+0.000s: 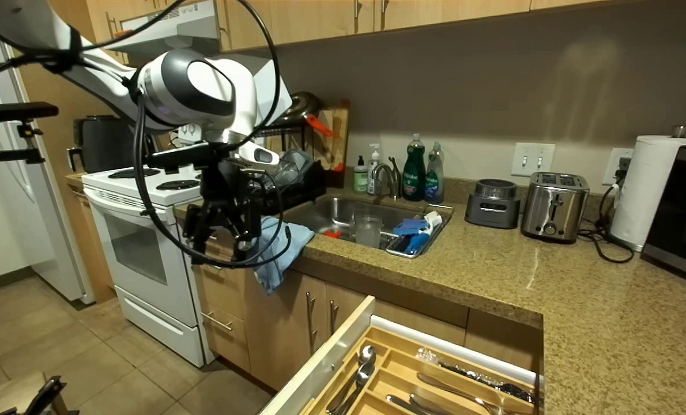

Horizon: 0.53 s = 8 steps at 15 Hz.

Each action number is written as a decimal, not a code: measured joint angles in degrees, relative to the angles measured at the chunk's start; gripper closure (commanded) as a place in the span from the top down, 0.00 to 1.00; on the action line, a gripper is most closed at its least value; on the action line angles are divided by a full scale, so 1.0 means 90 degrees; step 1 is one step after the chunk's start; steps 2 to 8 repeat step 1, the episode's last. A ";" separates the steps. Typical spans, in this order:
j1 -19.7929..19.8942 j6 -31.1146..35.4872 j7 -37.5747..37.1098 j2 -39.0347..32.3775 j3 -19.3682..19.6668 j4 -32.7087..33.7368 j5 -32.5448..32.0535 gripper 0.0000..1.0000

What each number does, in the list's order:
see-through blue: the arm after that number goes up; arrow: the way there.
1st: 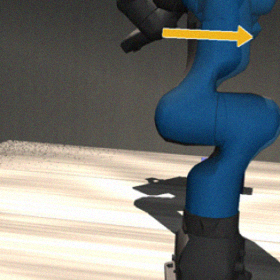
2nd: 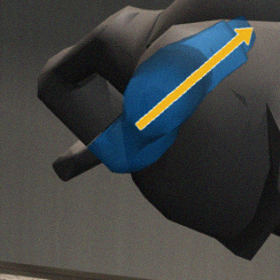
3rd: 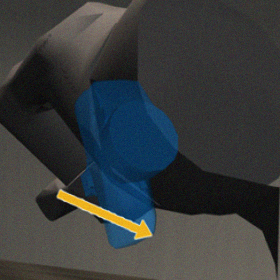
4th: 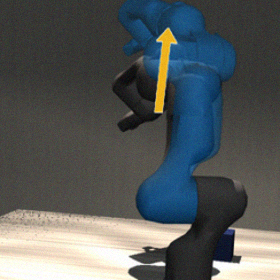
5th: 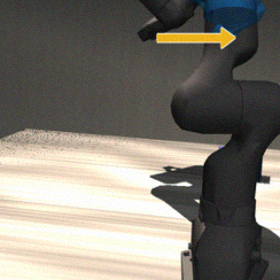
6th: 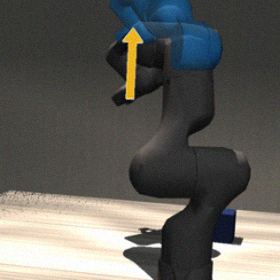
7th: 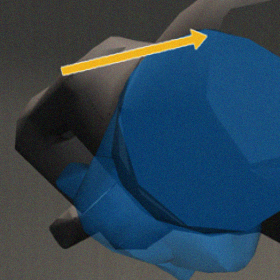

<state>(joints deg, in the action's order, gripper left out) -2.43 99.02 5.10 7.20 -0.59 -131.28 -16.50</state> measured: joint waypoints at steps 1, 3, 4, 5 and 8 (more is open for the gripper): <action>0.0000 0.0000 0.0000 0.0000 0.0000 0.0000 0.0000 1.00; 0.0000 0.0000 0.0000 0.0000 0.0000 0.0000 0.0000 1.00; 0.0000 0.0000 0.0000 0.0000 0.0000 0.0000 0.0000 1.00; 0.0000 0.0000 0.0000 0.0000 0.0000 0.0000 0.0000 1.00; 0.0000 0.0000 0.0000 0.0000 0.0000 0.0000 0.0000 1.00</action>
